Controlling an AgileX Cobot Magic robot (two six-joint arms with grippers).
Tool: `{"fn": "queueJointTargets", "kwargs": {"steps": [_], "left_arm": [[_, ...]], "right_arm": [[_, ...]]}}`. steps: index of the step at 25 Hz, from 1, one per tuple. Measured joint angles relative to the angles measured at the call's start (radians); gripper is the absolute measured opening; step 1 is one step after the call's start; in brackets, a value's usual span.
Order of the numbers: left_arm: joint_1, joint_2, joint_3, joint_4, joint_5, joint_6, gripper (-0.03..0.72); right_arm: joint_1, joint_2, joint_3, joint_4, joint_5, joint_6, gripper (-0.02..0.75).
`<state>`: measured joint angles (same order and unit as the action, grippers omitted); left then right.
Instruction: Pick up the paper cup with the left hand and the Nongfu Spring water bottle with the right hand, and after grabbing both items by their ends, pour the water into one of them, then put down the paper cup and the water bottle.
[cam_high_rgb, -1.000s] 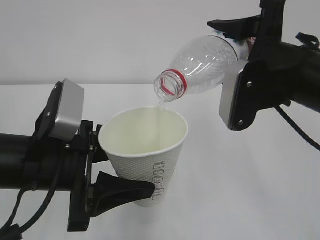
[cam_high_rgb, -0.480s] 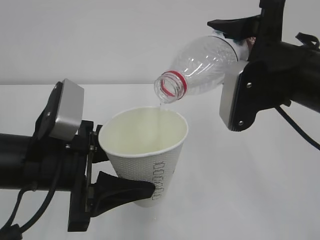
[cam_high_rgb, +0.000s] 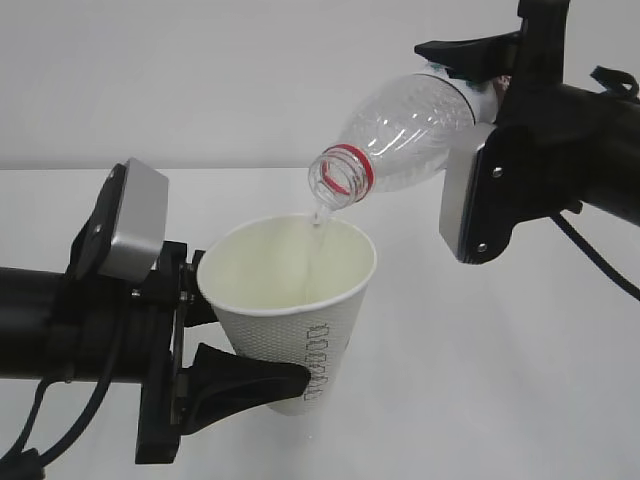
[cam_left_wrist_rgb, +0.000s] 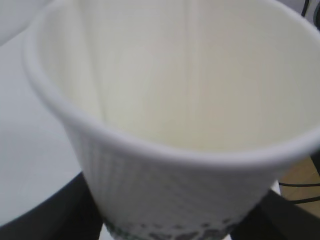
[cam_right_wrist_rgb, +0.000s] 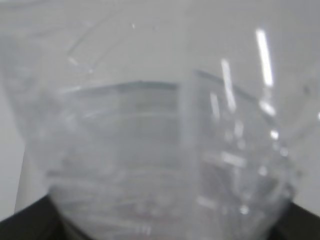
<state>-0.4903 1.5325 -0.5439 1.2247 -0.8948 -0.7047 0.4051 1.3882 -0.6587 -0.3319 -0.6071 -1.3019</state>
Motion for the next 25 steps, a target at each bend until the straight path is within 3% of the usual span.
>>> {"fn": "queueJointTargets", "kwargs": {"steps": [25], "left_arm": [[0.0, 0.0, 0.0, 0.01, 0.019, 0.025, 0.492]], "right_arm": [[0.0, 0.0, 0.0, 0.0, 0.0, -0.006, 0.494]]}}
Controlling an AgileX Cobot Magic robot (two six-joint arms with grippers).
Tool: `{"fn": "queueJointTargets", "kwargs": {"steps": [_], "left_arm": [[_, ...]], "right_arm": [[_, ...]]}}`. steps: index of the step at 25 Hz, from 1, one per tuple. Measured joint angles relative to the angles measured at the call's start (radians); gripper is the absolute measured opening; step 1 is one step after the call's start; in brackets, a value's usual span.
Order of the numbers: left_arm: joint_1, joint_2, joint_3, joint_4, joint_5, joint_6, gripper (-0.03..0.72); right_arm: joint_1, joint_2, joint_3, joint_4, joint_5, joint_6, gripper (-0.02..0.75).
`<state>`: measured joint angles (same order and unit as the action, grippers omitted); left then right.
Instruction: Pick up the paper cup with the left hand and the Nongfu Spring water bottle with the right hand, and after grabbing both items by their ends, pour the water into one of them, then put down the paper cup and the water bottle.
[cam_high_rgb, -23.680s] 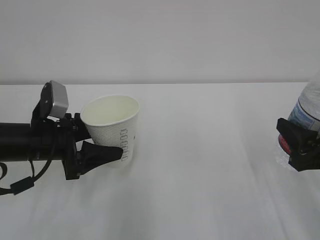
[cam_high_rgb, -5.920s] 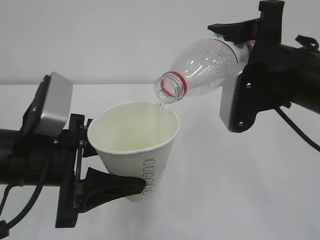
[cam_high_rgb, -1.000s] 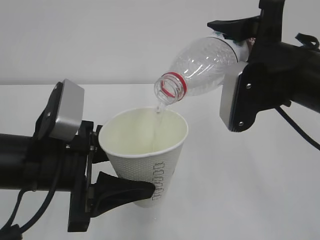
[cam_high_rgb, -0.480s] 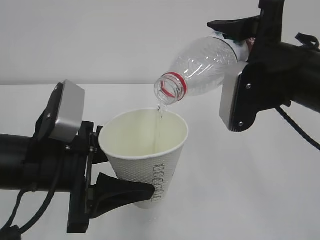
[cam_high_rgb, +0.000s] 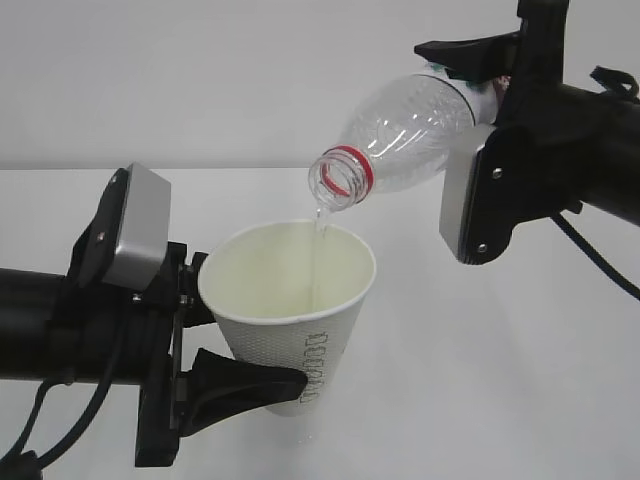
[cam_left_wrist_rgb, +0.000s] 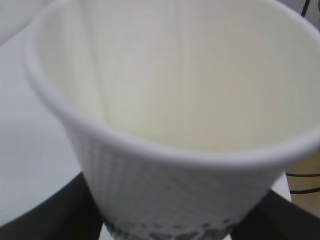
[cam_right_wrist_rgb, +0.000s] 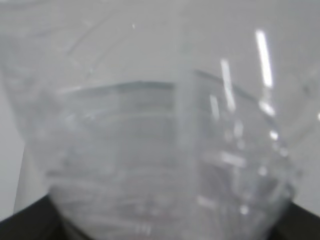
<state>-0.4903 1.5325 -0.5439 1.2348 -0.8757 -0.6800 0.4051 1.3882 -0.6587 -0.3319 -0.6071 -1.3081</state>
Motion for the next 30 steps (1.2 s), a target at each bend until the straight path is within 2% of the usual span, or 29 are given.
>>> {"fn": "queueJointTargets", "kwargs": {"steps": [30], "left_arm": [[0.0, 0.0, 0.0, -0.017, 0.029, 0.051, 0.491]], "right_arm": [[0.0, 0.0, 0.0, 0.0, 0.008, -0.011, 0.494]]}}
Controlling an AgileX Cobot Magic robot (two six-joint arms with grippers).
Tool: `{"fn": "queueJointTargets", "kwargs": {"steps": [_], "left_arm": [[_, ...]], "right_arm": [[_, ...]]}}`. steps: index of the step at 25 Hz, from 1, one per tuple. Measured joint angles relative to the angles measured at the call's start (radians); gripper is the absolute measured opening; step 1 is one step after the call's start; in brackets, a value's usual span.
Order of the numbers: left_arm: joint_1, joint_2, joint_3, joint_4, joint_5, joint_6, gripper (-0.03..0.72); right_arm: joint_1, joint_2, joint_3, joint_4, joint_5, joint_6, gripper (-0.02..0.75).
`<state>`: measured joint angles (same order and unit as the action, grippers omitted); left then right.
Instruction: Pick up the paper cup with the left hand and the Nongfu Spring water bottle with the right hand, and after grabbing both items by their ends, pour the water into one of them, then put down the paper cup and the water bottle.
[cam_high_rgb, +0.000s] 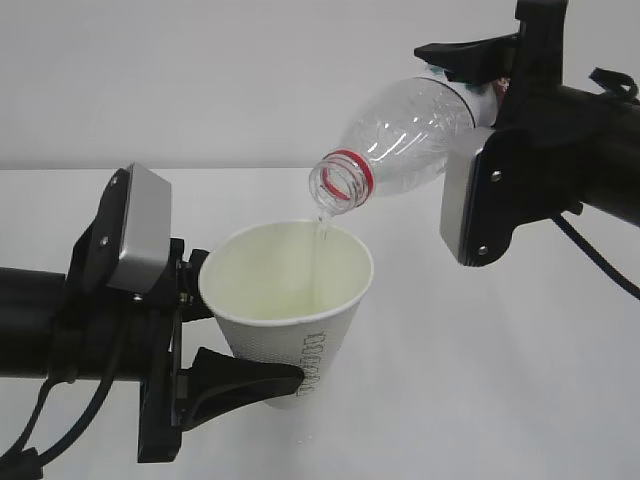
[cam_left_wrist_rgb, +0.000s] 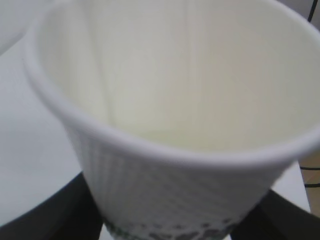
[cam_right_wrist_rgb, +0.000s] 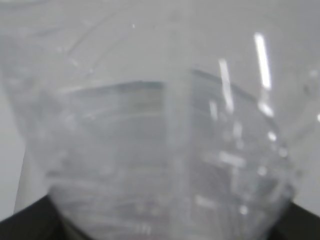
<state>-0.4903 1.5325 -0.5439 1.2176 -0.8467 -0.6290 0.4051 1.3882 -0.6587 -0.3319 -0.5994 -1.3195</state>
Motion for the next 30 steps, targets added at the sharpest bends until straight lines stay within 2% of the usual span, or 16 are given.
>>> {"fn": "queueJointTargets", "kwargs": {"steps": [30], "left_arm": [[0.0, 0.0, 0.0, 0.022, 0.002, 0.0, 0.491]], "right_arm": [[0.0, 0.0, 0.0, 0.0, 0.004, -0.006, 0.494]]}}
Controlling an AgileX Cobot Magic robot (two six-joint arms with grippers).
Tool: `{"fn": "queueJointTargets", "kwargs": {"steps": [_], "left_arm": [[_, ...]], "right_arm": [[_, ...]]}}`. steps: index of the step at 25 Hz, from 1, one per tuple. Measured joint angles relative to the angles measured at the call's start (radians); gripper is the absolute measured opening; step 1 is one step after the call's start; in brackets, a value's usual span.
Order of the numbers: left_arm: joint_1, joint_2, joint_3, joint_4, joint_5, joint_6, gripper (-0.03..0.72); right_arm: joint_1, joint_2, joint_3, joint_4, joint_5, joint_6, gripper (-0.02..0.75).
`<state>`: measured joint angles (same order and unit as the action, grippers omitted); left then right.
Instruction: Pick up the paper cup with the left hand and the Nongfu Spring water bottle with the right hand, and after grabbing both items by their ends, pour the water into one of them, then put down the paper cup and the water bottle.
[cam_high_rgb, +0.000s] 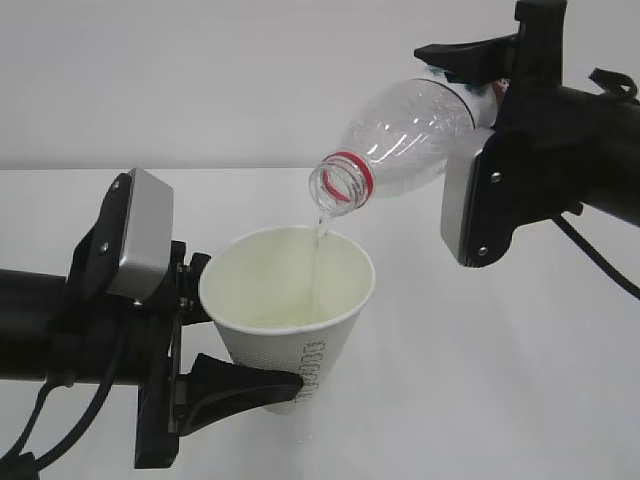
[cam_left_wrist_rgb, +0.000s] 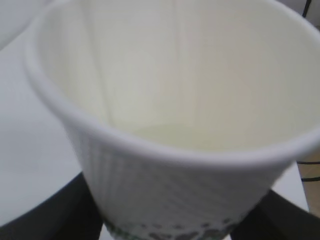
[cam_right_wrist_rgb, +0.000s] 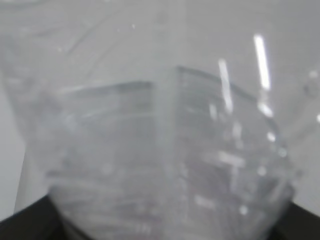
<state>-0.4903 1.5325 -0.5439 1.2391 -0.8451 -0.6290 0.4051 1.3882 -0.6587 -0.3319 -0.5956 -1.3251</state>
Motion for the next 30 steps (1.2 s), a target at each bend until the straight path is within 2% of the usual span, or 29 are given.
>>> {"fn": "queueJointTargets", "kwargs": {"steps": [30], "left_arm": [[0.0, 0.0, 0.0, 0.0, -0.035, 0.0, 0.491]], "right_arm": [[0.0, 0.0, 0.0, 0.0, 0.002, -0.026, 0.494]]}}
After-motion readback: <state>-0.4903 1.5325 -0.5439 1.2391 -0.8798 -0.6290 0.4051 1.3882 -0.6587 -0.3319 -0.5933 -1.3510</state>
